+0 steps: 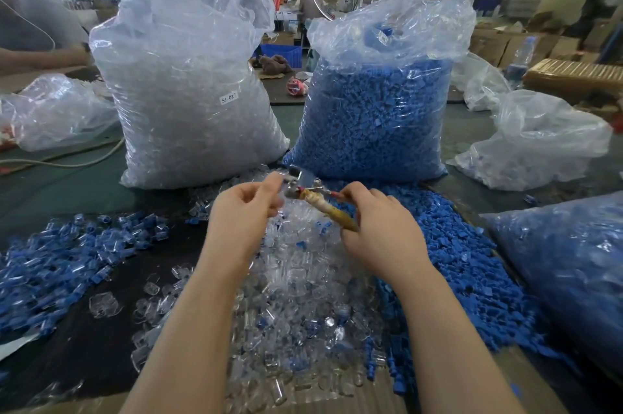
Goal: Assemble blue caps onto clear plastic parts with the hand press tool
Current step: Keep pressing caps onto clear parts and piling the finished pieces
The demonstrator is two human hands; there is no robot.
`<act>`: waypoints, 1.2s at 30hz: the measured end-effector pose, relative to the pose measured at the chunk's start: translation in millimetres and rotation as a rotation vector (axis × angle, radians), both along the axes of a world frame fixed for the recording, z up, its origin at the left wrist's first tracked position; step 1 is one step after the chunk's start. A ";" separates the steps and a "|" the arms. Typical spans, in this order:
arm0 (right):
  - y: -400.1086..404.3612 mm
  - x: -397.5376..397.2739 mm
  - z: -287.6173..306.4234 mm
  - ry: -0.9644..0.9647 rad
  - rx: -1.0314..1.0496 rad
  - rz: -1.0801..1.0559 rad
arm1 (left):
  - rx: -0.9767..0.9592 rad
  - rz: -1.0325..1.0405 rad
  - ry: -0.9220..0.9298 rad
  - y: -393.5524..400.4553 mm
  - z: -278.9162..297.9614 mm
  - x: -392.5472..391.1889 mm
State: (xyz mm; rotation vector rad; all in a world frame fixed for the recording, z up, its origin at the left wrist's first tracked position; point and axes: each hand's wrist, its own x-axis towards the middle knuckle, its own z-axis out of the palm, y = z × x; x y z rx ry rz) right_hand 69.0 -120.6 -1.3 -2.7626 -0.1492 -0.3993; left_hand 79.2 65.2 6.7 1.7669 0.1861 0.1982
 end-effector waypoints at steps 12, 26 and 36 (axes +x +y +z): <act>-18.3 5.6 -13.3 0.236 0.173 -0.500 | 0.801 -0.126 0.381 39.5 -33.9 10.0; -16.9 10.2 -18.1 0.349 0.271 -0.319 | 0.254 -0.240 0.215 30.4 -16.2 1.6; -18.7 10.3 -14.9 0.293 0.365 -0.306 | 0.268 -0.278 0.115 27.8 -12.6 0.1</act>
